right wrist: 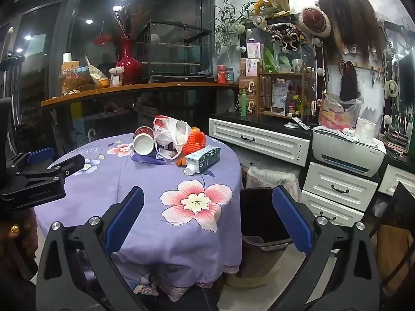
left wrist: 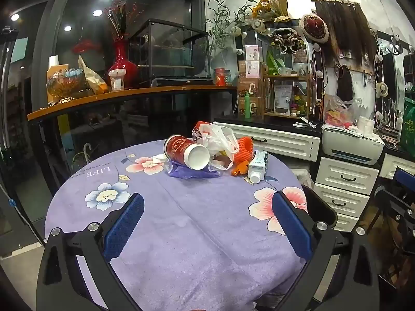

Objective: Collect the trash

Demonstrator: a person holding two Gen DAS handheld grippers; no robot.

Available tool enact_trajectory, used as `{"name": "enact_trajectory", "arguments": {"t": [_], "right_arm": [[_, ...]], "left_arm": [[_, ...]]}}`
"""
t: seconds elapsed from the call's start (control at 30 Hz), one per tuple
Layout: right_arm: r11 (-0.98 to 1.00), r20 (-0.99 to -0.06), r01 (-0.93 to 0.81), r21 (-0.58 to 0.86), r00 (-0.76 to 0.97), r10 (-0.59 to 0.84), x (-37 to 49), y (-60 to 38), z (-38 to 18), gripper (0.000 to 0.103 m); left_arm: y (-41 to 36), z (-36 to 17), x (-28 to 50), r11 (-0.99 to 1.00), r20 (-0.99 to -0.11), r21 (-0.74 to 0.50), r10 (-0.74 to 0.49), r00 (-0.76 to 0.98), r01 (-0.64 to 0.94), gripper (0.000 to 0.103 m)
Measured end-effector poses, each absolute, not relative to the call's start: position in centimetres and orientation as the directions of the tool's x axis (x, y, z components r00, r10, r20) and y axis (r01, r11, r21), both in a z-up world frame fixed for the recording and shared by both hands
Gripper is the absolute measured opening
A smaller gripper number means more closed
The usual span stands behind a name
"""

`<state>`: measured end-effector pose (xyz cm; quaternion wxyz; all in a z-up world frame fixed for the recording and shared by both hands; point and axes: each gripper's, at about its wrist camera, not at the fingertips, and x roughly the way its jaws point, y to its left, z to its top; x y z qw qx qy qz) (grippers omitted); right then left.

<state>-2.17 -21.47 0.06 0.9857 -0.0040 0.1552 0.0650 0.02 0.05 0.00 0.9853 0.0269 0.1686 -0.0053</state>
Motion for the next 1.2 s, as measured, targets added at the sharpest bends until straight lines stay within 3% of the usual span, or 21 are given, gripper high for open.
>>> {"name": "enact_trajectory", "arguments": {"t": [1.2], "right_arm": [[0.993, -0.310, -0.121, 0.009, 0.943, 0.118, -2.1, -21.8, -0.1, 0.098]], "left_arm": [[-0.6, -0.9, 0.3, 0.998, -0.353, 0.048, -0.031, 0.935, 0.051, 0.098]]}}
